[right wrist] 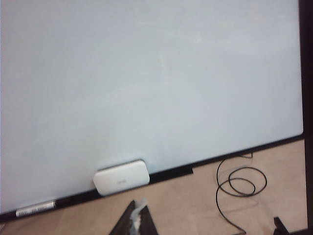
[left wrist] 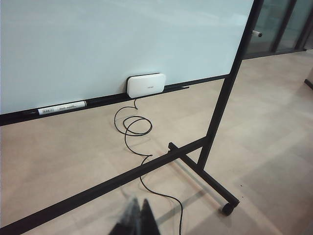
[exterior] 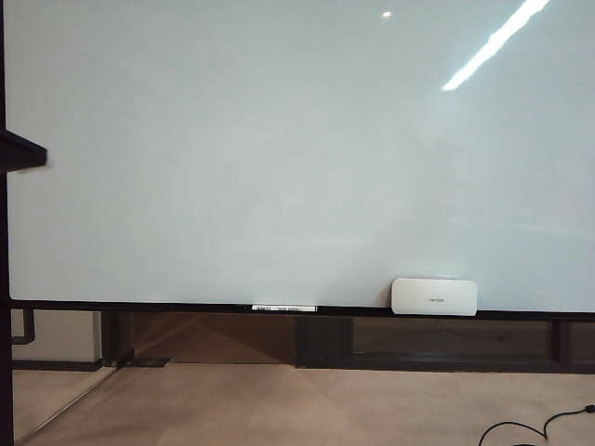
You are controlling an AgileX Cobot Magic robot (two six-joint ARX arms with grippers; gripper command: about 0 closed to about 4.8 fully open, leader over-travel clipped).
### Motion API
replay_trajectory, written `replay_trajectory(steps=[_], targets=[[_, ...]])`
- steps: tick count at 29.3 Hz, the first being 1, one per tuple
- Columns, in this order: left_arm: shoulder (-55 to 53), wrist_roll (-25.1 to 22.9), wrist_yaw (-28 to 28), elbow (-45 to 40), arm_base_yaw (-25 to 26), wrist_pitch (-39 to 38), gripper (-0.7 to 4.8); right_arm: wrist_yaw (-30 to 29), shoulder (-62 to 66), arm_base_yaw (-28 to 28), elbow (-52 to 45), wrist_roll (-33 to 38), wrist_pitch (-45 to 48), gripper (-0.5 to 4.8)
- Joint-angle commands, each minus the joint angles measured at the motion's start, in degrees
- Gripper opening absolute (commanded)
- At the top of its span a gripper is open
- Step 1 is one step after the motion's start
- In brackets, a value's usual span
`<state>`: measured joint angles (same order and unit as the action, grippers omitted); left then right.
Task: Reach to the right to find the marker pen, pick it up, and write the number 16 on the whiteboard.
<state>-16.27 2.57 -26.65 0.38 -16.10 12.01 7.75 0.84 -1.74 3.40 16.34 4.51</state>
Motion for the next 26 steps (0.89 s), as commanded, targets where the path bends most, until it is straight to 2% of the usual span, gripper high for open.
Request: replay_trajectory(steps=[1,7,10,13,16,22,26], targets=[[-6.27,1.49,-0.72,0.22,0.02,8.35,-0.06,0.31,2.89,-0.04,3.76,-0.63,1.42,0.08],[-18.51,3.02,-2.21,0.33,-0.04,17.51,-0.06,1.09,12.13,0.00,13.75,-6.12,1.79,0.08],[-22.95,5.70,-5.35,0.39,-0.04,25.11,-0.06,1.62,16.92,0.00,19.67,-10.80,1.97,0.08],[-25.64,7.87,-6.23,1.09,-0.04,30.91,-0.06,4.09,21.00,0.04,23.71,-16.92,3.06,0.08],[-26.67,7.98,-7.02,2.73,-0.20,33.31,-0.06,4.81,23.61,0.66,25.62,-20.74,3.54,0.08],[-26.69,9.99,-4.63,4.46,-3.10,36.04,-0.06,3.89,27.34,6.54,25.68,-21.53,6.10,0.00],[-26.69,13.14,-5.55,6.25,-5.29,35.45,-0.06,1.29,31.56,14.84,25.68,-22.49,7.15,0.00]])
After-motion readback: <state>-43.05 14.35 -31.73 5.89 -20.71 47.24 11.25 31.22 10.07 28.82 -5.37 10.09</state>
